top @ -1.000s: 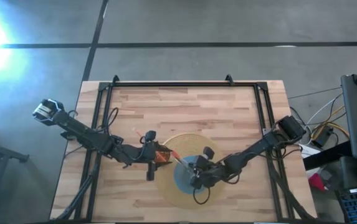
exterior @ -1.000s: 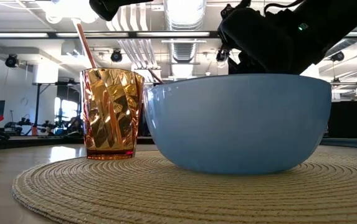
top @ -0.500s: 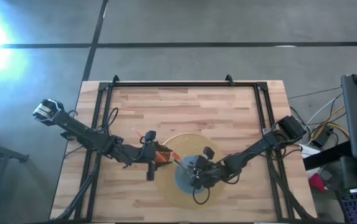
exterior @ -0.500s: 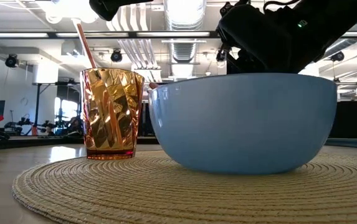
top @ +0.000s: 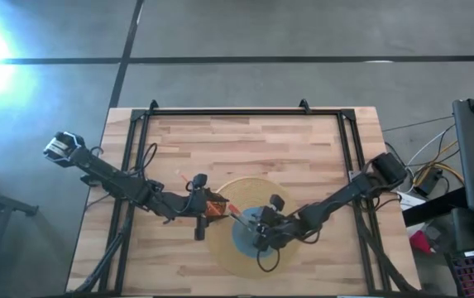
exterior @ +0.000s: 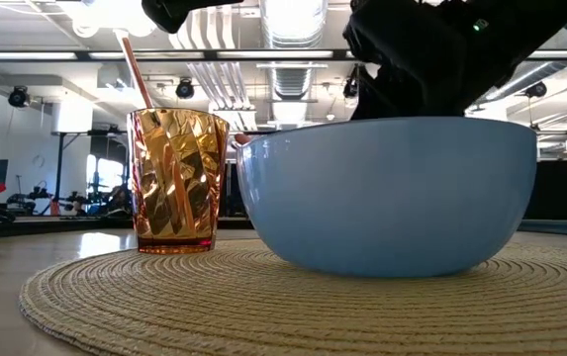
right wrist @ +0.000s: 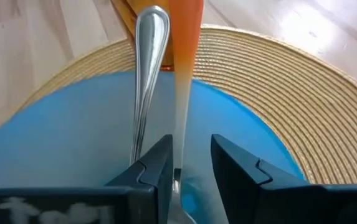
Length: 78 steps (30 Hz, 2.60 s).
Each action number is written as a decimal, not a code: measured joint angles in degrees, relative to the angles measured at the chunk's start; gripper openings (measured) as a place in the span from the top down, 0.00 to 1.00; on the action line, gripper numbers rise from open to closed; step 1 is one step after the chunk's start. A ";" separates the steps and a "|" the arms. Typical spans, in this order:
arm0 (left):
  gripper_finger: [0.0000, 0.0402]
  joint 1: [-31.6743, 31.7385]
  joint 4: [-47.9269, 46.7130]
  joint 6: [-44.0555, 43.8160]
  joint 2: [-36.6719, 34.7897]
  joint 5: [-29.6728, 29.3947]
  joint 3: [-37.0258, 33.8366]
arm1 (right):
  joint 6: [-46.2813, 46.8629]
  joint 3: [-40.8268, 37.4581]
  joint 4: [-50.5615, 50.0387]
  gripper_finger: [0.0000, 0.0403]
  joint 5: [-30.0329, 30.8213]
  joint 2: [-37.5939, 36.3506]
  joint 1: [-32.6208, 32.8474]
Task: Pick & Place Utensil
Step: Return to Home Position
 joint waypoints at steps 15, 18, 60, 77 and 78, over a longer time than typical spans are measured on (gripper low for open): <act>0.49 -0.07 -0.33 1.24 -1.68 0.24 0.00 | -9.77 -0.03 0.23 0.81 -1.05 -7.39 0.02; 0.49 -0.07 -1.18 2.36 -4.18 0.28 0.00 | -15.38 -0.03 0.12 0.82 -1.05 -10.20 0.02; 1.00 0.01 -20.40 0.72 -57.55 18.47 -25.39 | -28.19 -15.73 -22.53 0.98 -0.86 -72.32 -3.10; 1.00 0.04 -14.59 4.46 -73.48 18.79 -42.47 | -41.69 -30.75 -10.87 0.98 -4.83 -87.23 -3.15; 1.00 0.04 -14.03 4.34 -73.43 19.05 -43.17 | -42.04 -31.11 -10.87 0.98 -5.88 -88.64 -3.20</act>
